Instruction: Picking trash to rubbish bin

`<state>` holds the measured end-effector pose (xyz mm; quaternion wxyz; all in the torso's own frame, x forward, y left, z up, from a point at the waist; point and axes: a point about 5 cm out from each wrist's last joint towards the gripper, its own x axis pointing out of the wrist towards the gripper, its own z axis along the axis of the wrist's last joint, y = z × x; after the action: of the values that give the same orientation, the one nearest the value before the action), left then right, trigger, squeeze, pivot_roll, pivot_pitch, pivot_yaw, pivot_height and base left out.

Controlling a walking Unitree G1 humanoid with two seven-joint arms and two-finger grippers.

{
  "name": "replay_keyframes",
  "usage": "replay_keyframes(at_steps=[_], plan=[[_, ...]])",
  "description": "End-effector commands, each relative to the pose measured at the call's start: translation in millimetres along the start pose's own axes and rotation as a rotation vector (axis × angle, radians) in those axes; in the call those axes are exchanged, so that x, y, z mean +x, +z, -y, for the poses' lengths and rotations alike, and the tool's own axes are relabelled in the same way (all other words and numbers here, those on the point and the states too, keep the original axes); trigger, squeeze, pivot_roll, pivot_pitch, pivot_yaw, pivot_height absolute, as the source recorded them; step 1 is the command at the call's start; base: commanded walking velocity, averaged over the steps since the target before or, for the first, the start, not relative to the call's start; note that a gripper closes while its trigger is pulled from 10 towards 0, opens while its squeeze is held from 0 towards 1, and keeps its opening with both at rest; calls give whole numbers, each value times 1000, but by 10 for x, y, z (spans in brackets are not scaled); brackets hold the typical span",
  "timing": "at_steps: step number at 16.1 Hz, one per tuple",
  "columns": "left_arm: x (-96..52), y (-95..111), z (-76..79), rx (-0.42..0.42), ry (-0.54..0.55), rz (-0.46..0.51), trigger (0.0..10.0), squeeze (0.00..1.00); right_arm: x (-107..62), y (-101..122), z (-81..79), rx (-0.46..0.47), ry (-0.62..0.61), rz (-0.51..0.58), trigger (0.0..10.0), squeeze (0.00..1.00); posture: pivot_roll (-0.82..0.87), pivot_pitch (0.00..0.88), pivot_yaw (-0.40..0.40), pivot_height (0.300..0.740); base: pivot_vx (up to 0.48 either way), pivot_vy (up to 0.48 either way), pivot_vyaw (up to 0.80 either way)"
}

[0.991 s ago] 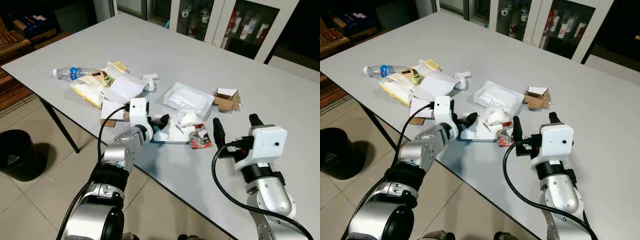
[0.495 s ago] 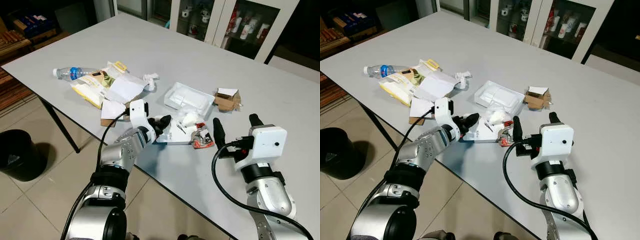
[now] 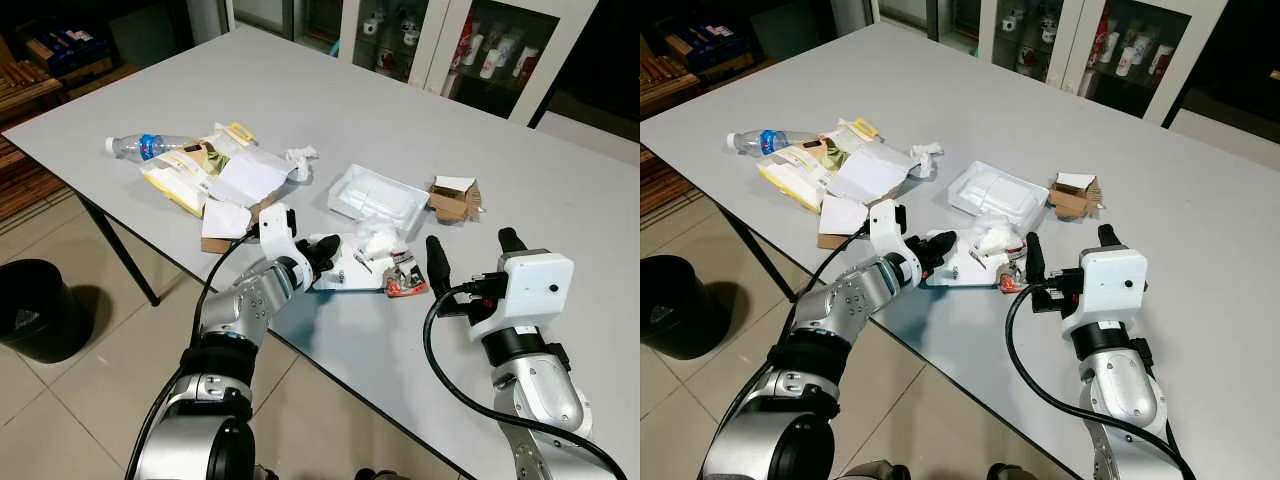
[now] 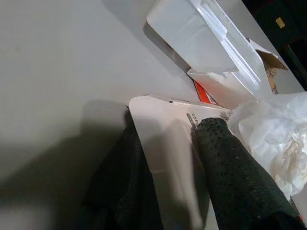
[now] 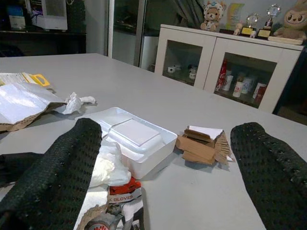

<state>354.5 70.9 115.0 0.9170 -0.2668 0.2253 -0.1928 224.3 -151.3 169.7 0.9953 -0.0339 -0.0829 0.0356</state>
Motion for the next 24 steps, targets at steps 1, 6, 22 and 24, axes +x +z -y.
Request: replay_keyframes(at_steps=[1, 6, 22, 24], plan=[[-9, -13, -2, 16, 4, 14, 0, 0, -11, -13, 12, -2, -5, -13, 10000, 0, 53, 102, -23, 740, 0, 0, 0], [-51, 271, 77, 92, -25, 219, 0, 0, -1, -17, 20, -4, -3, -13, 10000, 0, 58, 102, -28, 740, 0, 0, 0], [-362, 878, 458, 908, 113, 753, 0, 0, 36, -24, 8, -2, 7, -9, 10000, 0, 64, 100, -35, 740, 0, 0, 0], [-354, 818, 319, 924, 172, 726, 0, 0, 24, -38, 9, -1, 5, -13, 10000, 0, 70, 97, -34, 740, 0, 0, 0]])
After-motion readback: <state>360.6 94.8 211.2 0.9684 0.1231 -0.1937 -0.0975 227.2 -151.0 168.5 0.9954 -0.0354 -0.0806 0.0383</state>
